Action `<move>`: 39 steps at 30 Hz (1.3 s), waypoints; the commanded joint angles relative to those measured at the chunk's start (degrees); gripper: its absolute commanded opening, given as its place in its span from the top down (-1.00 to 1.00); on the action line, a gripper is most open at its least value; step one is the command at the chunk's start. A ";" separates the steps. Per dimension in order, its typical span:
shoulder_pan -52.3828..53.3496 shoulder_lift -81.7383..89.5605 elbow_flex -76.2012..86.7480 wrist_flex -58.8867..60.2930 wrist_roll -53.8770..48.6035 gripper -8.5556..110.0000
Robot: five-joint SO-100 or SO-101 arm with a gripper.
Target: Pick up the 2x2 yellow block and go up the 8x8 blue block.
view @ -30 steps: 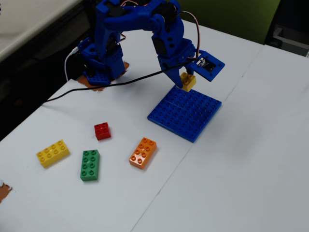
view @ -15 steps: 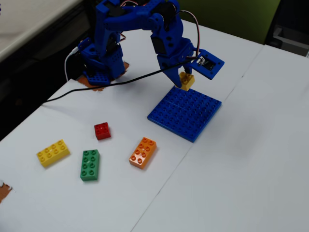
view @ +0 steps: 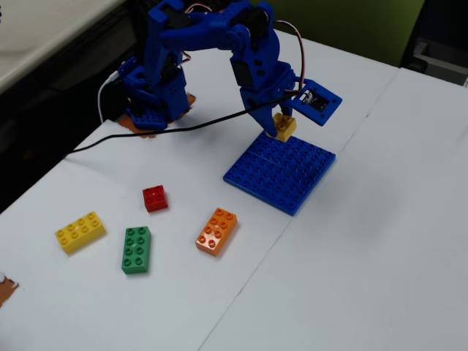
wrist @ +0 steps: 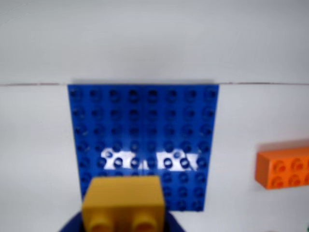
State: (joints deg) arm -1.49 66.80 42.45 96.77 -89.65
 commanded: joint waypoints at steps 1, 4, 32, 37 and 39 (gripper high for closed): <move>0.00 -0.09 -3.08 -1.32 0.09 0.86; -0.09 -0.53 -3.25 -1.58 0.18 0.86; 1.05 -1.14 -4.13 0.53 0.00 0.86; 1.05 -1.14 -4.13 0.09 0.09 0.86; 1.05 -1.23 -4.13 0.09 0.18 0.86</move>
State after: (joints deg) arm -0.97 65.04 40.96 97.03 -89.65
